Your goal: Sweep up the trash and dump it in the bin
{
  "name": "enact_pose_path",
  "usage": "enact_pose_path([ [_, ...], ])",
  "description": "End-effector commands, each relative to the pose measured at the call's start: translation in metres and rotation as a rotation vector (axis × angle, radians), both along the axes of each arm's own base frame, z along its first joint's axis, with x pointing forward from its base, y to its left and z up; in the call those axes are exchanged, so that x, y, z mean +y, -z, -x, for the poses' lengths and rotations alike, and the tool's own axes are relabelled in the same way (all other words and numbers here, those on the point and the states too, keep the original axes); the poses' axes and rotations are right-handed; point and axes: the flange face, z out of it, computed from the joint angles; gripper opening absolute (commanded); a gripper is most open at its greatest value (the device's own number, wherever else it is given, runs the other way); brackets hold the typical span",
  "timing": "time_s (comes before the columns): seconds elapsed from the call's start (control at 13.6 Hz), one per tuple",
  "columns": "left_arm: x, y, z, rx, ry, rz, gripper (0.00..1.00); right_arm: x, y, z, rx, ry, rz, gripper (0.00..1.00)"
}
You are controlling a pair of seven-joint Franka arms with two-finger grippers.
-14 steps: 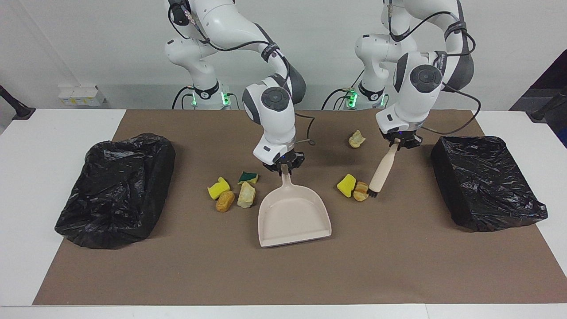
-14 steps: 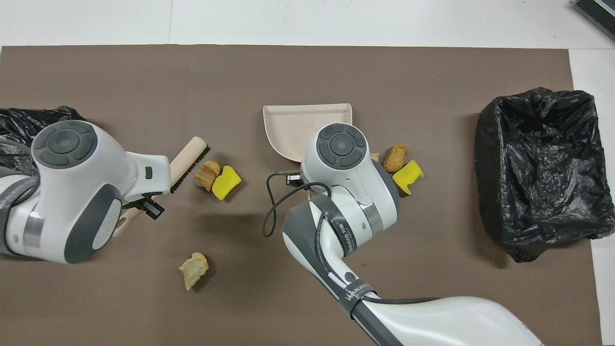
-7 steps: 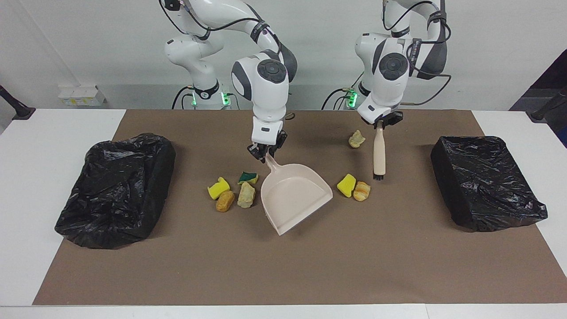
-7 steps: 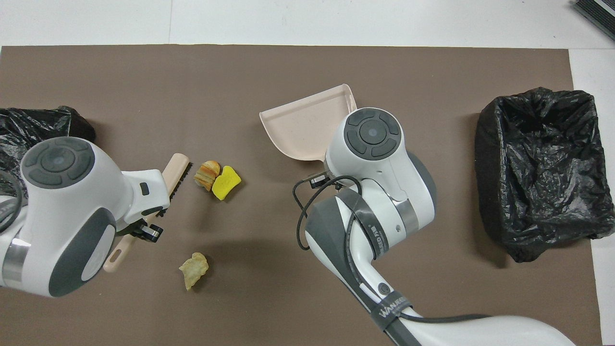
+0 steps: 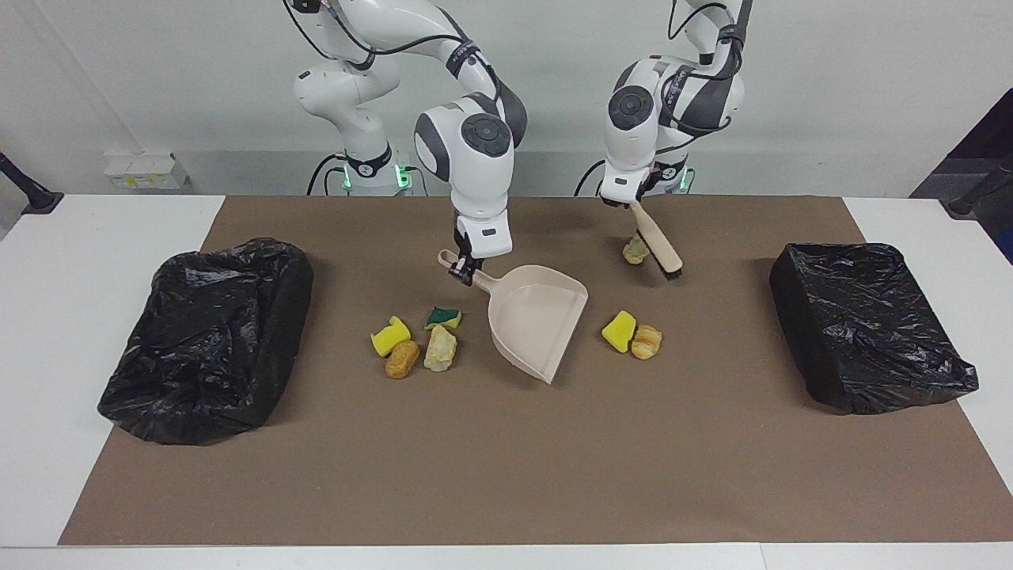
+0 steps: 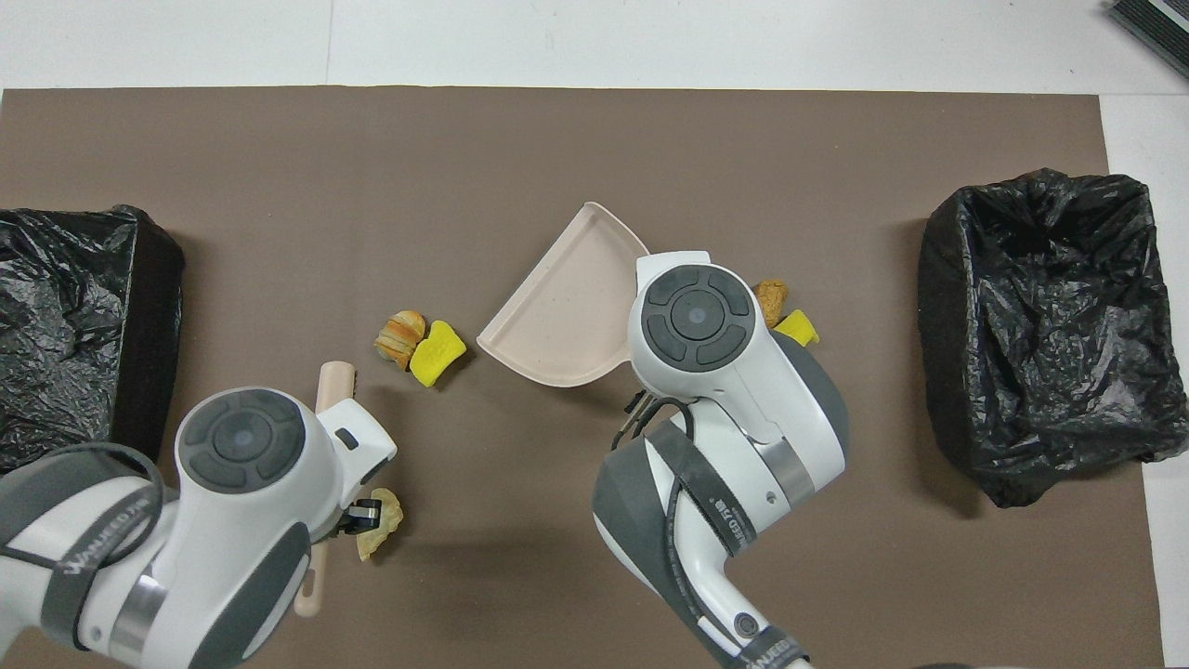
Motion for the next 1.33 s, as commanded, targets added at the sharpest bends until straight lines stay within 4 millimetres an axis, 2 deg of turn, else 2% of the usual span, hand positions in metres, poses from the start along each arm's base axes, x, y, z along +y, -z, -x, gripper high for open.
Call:
enact_pose_path([
  [0.0,-0.003,0.002,0.012,0.001,-0.181,0.027,0.00,0.015,0.005,0.024,0.002,-0.089,0.007,0.00],
  [0.22,-0.004,0.014,0.024,0.039,-0.349,0.012,0.00,0.025,0.033,0.026,0.025,-0.123,0.037,0.00],
  [0.3,-0.008,0.014,0.027,0.063,-0.381,0.031,0.00,0.025,0.035,0.027,0.032,-0.127,0.041,0.00],
  [0.52,-0.018,0.033,0.038,0.046,-0.511,0.032,0.00,0.029,0.035,0.029,0.036,-0.112,0.026,0.00],
  [0.66,-0.018,0.035,0.022,0.014,-0.566,0.071,0.00,0.028,0.036,0.029,0.028,-0.106,0.020,0.00],
  [0.81,0.001,0.043,-0.017,-0.067,-0.618,0.150,0.00,0.029,0.036,0.029,0.028,-0.102,0.020,0.00],
  [0.96,0.006,0.044,-0.040,-0.100,-0.449,0.244,0.00,0.030,0.036,0.030,0.025,-0.085,0.021,0.00],
  [1.03,0.018,0.042,-0.055,-0.108,-0.415,0.272,0.00,0.031,0.035,0.030,0.024,-0.083,0.020,0.00],
  [1.25,0.033,0.046,-0.077,-0.178,-0.267,0.349,0.00,0.032,0.035,0.030,0.020,-0.061,0.020,0.00],
])
